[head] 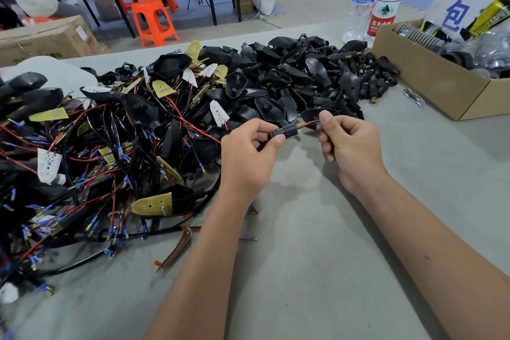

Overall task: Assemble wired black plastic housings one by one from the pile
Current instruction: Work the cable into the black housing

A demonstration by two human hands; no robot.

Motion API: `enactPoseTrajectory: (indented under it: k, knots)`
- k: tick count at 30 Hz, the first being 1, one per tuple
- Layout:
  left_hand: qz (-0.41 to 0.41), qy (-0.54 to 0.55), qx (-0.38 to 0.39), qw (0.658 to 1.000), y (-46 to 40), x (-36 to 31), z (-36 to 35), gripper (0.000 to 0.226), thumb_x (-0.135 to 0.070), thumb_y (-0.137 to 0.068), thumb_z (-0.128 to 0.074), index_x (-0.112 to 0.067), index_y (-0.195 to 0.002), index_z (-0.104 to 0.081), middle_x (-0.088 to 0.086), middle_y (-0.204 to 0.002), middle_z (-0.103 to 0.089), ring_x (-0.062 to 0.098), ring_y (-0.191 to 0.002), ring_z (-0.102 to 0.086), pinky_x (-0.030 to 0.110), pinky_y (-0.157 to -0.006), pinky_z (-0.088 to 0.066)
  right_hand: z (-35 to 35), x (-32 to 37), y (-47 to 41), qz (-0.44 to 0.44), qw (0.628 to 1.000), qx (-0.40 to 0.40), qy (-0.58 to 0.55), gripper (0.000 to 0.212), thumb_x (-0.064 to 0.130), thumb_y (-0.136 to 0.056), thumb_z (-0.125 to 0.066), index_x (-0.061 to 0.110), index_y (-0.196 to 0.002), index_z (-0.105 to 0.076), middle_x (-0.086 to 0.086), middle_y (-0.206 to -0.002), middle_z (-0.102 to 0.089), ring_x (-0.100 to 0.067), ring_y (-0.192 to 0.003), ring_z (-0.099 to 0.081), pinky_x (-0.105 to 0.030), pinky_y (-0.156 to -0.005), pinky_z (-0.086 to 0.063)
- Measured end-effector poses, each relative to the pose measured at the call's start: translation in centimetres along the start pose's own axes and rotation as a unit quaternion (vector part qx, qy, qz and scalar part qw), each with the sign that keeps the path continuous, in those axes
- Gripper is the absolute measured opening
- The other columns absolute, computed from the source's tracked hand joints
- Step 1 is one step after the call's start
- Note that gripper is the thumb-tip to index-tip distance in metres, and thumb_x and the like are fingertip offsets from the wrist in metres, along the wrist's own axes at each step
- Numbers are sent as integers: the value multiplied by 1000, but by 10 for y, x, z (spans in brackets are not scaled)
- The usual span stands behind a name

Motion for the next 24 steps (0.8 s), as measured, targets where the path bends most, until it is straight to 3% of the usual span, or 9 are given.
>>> enactPoseTrajectory:
  k: [4, 9, 14, 19, 24]
  knots:
    - [4, -10, 16, 1000, 1, 0, 0, 9, -9, -88, -78, -12, -96, -76, 3, -86, -74, 24, -87, -72, 49, -81, -59, 0, -1, 0, 3, 1000, -16, 0, 32, 33, -96, -72, 18, -69, -71, 1, -57, -60, -9, -46, -48, -20, -39, -37]
    - [-12, -50, 29, 998, 1, 0, 0, 12, -10, -86, -81, -18, -91, -75, -6, -82, -72, 11, -79, -69, 37, -76, -58, 1, -2, -2, 0, 999, -44, -4, 32, 28, -100, -68, 11, -73, -66, 3, -59, -60, -9, -49, -49, -20, -43, -38]
    - [-16, -67, 41, 997, 1, 2, 1, 11, -11, -85, -81, -16, -93, -76, -1, -84, -73, 18, -81, -71, 44, -79, -59, 1, -2, -2, 4, 997, -71, -6, 30, 22, -102, -64, 8, -75, -63, 4, -59, -60, -8, -51, -49, -20, -44, -39]
    - [-30, -78, 28, 996, 2, 4, -1, 10, -13, -83, -82, -18, -89, -75, -8, -81, -72, 10, -80, -69, 41, -76, -60, 1, -3, -2, 11, 997, -80, 1, 31, 22, -103, -63, 8, -76, -63, 4, -59, -60, -8, -50, -48, -20, -44, -38]
    - [9, -74, 17, 997, 1, 5, -6, 12, -18, -82, -83, -23, -81, -72, -9, -74, -71, 15, -70, -69, 43, -72, -60, 2, -5, -3, 10, 995, -95, -14, 31, 23, -103, -63, 9, -76, -61, 3, -60, -60, -9, -50, -49, -21, -45, -39]
Point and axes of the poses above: each hand's wrist, its own y-axis away from the middle knuckle, its own z-axis out of the back of the hand, x = y × z, the point moved 2 cm from there along -y, towards the middle knuckle
